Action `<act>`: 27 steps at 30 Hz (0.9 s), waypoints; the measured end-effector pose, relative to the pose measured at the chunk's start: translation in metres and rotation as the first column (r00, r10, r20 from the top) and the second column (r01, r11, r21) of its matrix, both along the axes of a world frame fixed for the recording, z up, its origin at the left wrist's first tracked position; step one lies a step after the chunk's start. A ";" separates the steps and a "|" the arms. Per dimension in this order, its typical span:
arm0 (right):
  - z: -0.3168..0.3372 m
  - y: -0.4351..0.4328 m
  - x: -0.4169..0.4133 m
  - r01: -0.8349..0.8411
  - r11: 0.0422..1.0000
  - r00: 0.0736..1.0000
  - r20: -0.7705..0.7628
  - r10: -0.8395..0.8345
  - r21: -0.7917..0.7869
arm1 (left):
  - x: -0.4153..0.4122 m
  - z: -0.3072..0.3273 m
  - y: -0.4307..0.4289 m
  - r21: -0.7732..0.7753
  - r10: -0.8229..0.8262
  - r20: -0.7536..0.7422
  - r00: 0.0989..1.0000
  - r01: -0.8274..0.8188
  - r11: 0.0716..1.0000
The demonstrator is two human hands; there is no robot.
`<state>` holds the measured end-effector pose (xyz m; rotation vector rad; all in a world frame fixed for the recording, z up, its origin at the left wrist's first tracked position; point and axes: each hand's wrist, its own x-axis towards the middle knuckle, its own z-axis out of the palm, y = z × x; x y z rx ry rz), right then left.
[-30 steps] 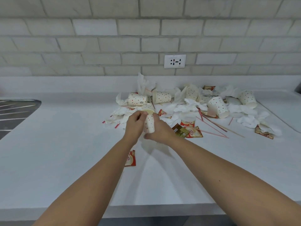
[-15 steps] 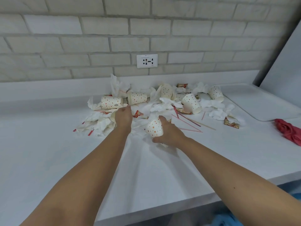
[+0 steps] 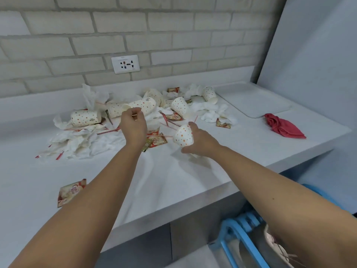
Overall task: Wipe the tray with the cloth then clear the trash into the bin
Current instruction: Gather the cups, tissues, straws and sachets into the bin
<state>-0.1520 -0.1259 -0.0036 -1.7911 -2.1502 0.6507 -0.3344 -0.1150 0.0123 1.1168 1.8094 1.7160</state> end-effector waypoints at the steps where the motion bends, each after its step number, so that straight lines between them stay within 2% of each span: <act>1: 0.002 -0.004 0.017 0.020 1.000 1.000 0.000 -0.020 0.002 | 0.015 0.000 -0.001 0.007 -0.019 -0.006 1.000 0.019 1.000; 7: 0.003 -0.040 0.141 0.189 0.982 0.982 0.008 -0.189 0.003 | 0.133 0.001 -0.015 0.015 -0.220 -0.056 0.974 0.222 0.975; 15: -0.026 -0.106 0.286 0.355 0.931 0.935 0.060 -0.351 -0.089 | 0.294 -0.026 -0.064 0.010 -0.528 -0.186 0.829 0.539 0.842; 20: -0.056 -0.140 0.349 0.408 0.898 0.913 0.107 -0.395 -0.165 | 0.360 -0.056 -0.088 -0.061 -0.634 -0.249 0.732 0.642 0.765; 27: -0.102 -0.161 0.379 0.382 0.899 0.920 -0.006 -0.393 -0.213 | 0.401 -0.102 -0.113 -0.234 -0.759 -0.241 0.605 0.723 0.650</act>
